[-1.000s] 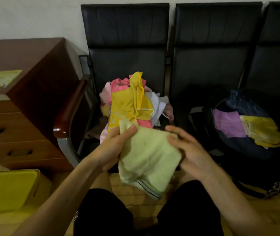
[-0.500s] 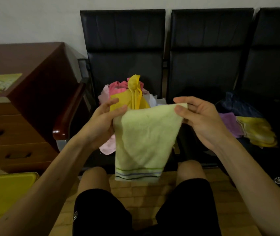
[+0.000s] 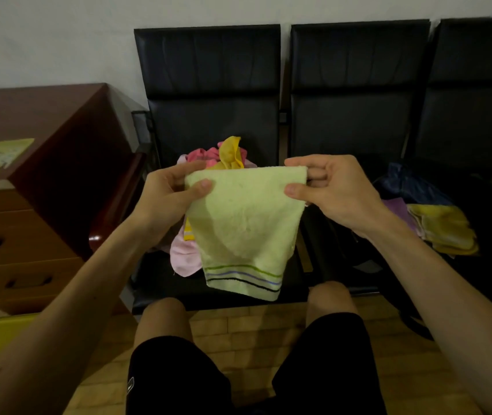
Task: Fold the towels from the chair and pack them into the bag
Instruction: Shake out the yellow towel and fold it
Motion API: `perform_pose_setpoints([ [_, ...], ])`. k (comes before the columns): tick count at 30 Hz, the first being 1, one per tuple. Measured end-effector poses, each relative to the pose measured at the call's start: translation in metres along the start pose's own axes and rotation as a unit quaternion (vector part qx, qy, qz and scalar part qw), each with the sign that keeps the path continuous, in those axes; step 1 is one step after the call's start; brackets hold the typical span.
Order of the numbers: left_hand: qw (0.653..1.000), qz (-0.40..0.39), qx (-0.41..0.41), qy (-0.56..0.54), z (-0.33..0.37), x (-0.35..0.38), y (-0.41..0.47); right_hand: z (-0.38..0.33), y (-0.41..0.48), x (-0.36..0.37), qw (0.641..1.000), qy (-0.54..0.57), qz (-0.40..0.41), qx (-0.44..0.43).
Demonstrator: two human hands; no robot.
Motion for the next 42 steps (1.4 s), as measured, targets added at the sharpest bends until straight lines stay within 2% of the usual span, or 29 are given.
perform_pose_setpoints([
  [5, 0.99, 0.062, 0.074, 0.103, -0.001, 0.002, -0.002, 0.006, 0.003, -0.003, 0.996, -0.083, 0.02, -0.018],
  [15, 0.953, 0.147, 0.134, 0.229, 0.004, 0.005, -0.008, 0.015, 0.002, -0.008, 0.968, -0.241, 0.051, -0.051],
  [24, 0.941, 0.157, 0.141, 0.264, 0.004, 0.008, -0.009, 0.017, 0.0, -0.008, 0.94, -0.332, 0.059, -0.054],
  [29, 0.939, 0.126, 0.141, 0.289, -0.003, 0.009, -0.006, 0.028, -0.001, -0.013, 0.931, -0.36, 0.035, -0.044],
  [32, 0.954, 0.068, 0.15, 0.252, -0.005, 0.009, -0.006, 0.037, 0.002, -0.022, 0.96, -0.281, -0.005, -0.007],
  [35, 0.981, -0.023, 0.14, 0.132, -0.001, 0.01, -0.009, 0.045, -0.002, -0.028, 0.985, -0.148, -0.052, 0.075],
  [38, 0.985, -0.091, 0.139, 0.05, 0.001, 0.013, -0.012, 0.045, -0.009, -0.031, 0.993, -0.006, -0.066, 0.093],
  [40, 0.986, -0.117, 0.119, 0.002, 0.003, 0.015, -0.014, 0.041, -0.015, -0.03, 0.982, 0.161, -0.049, 0.08],
  [42, 0.986, -0.129, 0.103, -0.036, 0.007, 0.017, -0.014, 0.051, -0.028, -0.018, 0.952, 0.286, -0.045, 0.094],
])
Point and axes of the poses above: each hand's wrist, its own y-axis towards the middle knuckle, its own x-axis out of the palm, z = x × y, the point moved 3 cm from there along y, towards the middle knuckle, and after that the axes turned 10 degrees about y, right-handed, at the moved point
